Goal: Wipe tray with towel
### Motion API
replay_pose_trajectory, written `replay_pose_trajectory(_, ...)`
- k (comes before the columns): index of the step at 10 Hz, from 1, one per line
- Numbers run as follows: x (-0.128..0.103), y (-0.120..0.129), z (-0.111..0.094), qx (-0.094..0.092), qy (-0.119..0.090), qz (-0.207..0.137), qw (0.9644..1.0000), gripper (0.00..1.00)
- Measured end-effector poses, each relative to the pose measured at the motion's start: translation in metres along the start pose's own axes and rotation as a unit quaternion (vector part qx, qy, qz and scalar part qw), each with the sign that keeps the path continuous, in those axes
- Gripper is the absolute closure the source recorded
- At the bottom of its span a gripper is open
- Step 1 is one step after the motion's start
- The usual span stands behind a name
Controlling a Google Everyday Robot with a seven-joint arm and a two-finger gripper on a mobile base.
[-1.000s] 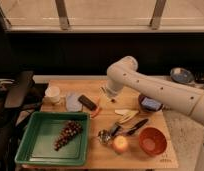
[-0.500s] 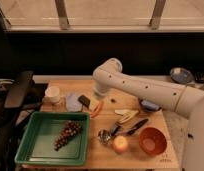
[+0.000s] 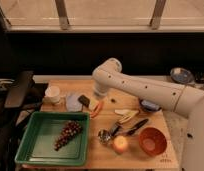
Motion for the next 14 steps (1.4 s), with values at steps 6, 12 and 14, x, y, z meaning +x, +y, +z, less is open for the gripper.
replay_pose_trajectory(6,-0.111,0.032,0.029,-0.018,-0.081,-0.083,0.9931,0.23)
replay_pose_trajectory(12,-0.167,0.01,0.071,-0.101,-0.175,-0.074,0.9765,0.23)
replay_pose_trajectory(14,-0.169,0.01,0.075,-0.107,-0.18,-0.073,0.9752,0.23)
